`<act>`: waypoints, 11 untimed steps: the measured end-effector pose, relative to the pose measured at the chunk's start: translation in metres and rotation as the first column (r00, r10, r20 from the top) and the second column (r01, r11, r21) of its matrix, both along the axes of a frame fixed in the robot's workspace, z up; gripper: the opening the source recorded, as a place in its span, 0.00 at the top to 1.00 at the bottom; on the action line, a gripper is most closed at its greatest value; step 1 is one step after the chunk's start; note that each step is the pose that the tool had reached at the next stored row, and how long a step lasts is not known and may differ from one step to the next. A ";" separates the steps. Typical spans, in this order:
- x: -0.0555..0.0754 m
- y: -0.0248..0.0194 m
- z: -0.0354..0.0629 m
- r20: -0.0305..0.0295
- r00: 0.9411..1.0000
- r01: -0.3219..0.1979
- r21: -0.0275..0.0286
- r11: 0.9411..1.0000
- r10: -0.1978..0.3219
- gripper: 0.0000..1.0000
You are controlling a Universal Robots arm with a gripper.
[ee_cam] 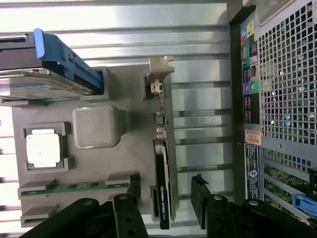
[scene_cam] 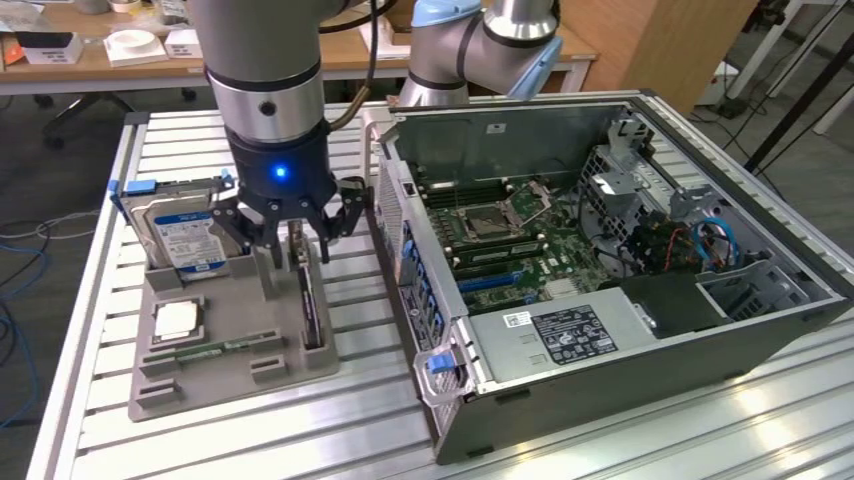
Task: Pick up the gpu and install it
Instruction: 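Pick up the gpu and move the gpu toward the slot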
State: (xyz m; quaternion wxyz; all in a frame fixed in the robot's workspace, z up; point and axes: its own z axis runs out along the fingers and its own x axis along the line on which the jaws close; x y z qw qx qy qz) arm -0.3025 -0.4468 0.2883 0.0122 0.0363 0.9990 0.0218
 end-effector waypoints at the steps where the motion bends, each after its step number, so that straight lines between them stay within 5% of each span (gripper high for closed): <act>1: 0.000 0.0000 -0.0005 0.000 1.000 0.000 0.000 1.000 0.000 0.47; 11: 0.000 0.0000 -0.0052 0.000 1.000 0.000 0.000 1.000 0.000 0.47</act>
